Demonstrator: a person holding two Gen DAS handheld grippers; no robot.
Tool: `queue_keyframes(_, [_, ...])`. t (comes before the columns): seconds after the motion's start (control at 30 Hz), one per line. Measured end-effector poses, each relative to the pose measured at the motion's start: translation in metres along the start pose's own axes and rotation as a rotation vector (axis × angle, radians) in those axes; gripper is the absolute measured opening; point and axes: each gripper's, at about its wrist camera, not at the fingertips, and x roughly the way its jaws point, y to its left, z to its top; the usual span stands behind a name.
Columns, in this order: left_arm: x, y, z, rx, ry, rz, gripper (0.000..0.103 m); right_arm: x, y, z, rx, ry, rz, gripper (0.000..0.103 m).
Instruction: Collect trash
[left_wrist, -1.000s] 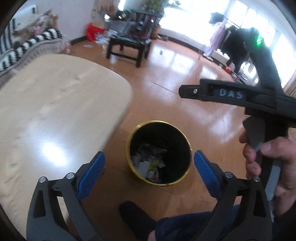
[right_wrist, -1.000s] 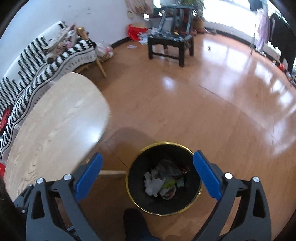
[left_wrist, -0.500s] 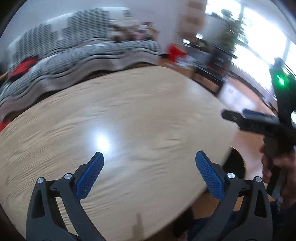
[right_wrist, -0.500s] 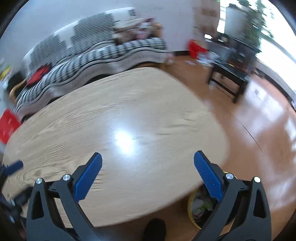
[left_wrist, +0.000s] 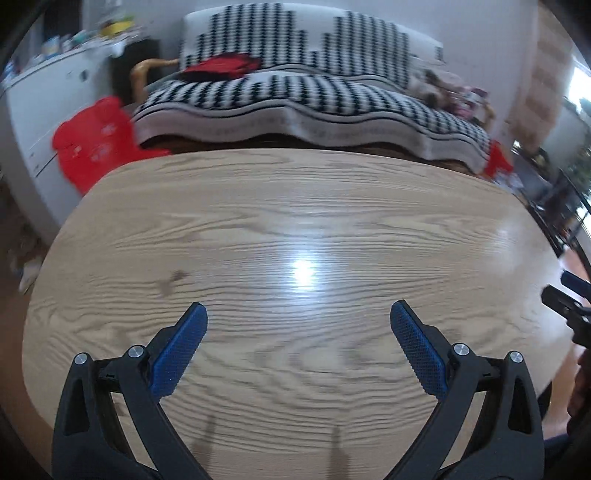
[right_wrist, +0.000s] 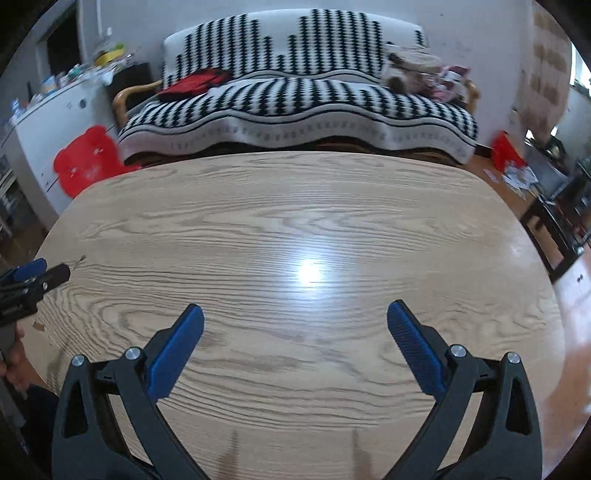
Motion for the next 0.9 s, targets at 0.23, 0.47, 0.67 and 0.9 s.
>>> queue_keyframes(0.23, [0.009,0.022,0.003,0.008,0.0,0.029,0.096,0.015,0.021,0.004,-0.017,0.021,0.011,0.096])
queue_keyframes(0.47, [0.007,0.017,-0.004,0.029,0.0,0.022,0.096,0.016,0.014,-0.003,-0.009,0.027,0.01,0.096])
queue_keyframes(0.67, [0.008,0.008,-0.005,0.065,0.0,0.026,0.096,0.015,0.007,-0.004,0.004,0.028,0.005,0.096])
queue_keyframes(0.9, [0.009,0.009,-0.005,0.06,0.006,0.031,0.096,0.012,0.003,-0.006,0.008,0.027,0.005,0.096])
